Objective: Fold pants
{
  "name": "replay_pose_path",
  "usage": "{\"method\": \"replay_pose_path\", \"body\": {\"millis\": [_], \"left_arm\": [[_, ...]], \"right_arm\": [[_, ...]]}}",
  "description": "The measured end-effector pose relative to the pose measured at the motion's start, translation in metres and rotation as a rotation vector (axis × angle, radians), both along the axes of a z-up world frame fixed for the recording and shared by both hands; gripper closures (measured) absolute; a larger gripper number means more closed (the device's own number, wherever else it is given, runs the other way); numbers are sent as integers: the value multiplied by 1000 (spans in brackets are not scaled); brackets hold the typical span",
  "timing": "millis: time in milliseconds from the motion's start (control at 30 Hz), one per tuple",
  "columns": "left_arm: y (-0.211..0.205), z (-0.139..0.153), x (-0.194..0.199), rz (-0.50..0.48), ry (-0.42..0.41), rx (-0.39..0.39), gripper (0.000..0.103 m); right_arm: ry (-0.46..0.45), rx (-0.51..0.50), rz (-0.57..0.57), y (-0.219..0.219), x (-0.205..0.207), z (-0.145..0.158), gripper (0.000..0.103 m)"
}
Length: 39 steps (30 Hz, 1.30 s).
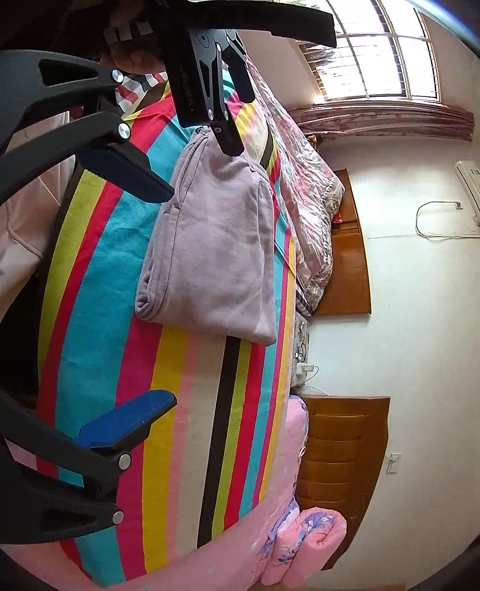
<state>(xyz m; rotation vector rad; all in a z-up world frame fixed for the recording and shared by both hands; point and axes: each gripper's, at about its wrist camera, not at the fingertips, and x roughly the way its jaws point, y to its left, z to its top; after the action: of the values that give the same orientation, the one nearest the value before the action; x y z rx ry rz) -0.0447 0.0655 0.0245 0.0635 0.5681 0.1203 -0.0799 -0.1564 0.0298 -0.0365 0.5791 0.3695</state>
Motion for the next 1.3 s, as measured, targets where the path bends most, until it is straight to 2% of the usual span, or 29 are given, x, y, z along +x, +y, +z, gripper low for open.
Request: {"method": "replay_pose_path", "body": {"millis": [1300], "left_arm": [[4,-3,0,6,15,-15,1]], "right_arm": [[9,1,3,0,1,-2,5]]}}
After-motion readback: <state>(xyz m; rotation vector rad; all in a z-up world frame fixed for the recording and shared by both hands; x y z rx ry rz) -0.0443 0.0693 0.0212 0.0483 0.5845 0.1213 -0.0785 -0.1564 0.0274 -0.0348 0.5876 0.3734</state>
